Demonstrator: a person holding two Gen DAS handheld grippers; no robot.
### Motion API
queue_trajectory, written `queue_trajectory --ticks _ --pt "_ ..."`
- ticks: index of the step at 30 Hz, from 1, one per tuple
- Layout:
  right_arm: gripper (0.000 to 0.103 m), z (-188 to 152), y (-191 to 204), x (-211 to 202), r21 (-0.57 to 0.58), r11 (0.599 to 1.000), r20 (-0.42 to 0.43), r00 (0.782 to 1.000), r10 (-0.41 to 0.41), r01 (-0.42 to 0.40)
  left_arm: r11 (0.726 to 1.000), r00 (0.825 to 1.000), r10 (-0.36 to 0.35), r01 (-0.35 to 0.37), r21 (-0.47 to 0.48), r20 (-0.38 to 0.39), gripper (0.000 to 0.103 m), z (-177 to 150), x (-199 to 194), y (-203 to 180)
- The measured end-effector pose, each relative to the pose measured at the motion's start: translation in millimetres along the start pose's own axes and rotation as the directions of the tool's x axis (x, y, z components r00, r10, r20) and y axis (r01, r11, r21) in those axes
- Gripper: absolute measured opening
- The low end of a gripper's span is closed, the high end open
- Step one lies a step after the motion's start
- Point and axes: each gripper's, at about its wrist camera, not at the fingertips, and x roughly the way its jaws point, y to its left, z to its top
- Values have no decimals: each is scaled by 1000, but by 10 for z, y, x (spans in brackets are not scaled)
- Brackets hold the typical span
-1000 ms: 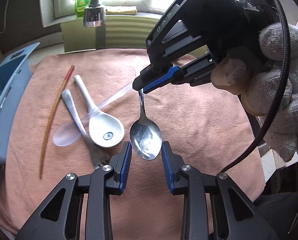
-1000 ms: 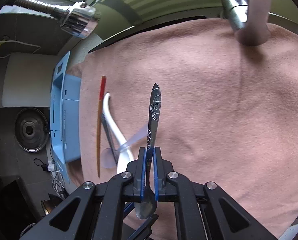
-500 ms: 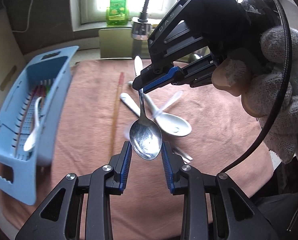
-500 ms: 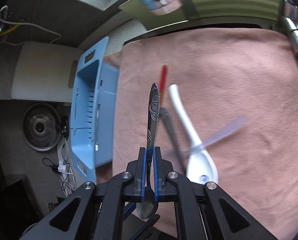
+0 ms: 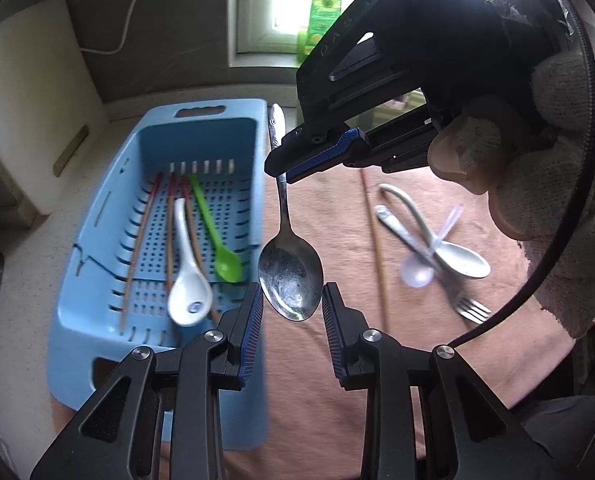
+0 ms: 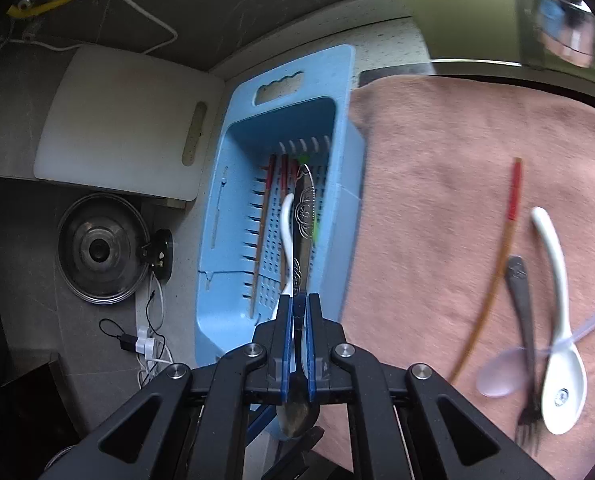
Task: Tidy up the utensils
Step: 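Carry the plain spoon with the left tool while the right tool carries the ornate spoon to the basket, then lower both spoons into the blue basket and open both tools, then move both tools back over the remaining utensils on the towel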
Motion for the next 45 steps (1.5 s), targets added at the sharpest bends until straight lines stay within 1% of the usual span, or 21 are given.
queue_trajectory --ticks 5,10,15,19,21,24,26,31,34,38,42,45 --pt "6 134 185 274 -20 1000 -10 1000 -13 12 1000 1000 9 -9 -30 -19 29 21 109 316" --pt "6 257 261 522 -43 998 -28 998 -52 51 999 999 6 -8 -44 -49 29 35 267 522" --pt "8 307 286 706 -68 995 -51 995 -83 79 999 997 -10 6 -54 -76 29 29 386 591" --pt "10 321 284 758 -77 993 -66 993 -100 95 998 996 -16 11 -58 -89 29 50 404 608" --pt "20 309 287 746 -91 990 -54 992 -112 107 998 996 -15 10 -59 -91 29 76 410 612" --pt "25 293 287 727 -106 989 -43 993 -110 105 998 995 -19 13 -64 -98 29 101 432 628" --pt "26 284 283 705 -110 988 -39 993 -110 105 998 995 -16 10 -64 -97 29 92 410 622" --pt "26 224 284 538 -143 985 -14 995 -103 100 997 996 -19 12 -77 -83 29 73 294 629" --pt "26 152 275 357 -175 980 9 995 -96 96 996 997 -21 15 -88 -70 29 80 216 635" --pt "26 30 185 22 -206 972 59 993 -103 113 998 999 2 -5 -58 -49 29 107 139 571" --pt "26 -86 2 -361 -224 963 124 984 -126 152 999 1000 -2 1 -50 -24 29 177 48 463" --pt "26 -184 -133 -645 -253 947 187 970 -153 198 999 1000 -2 1 -37 -4 29 219 -14 339"
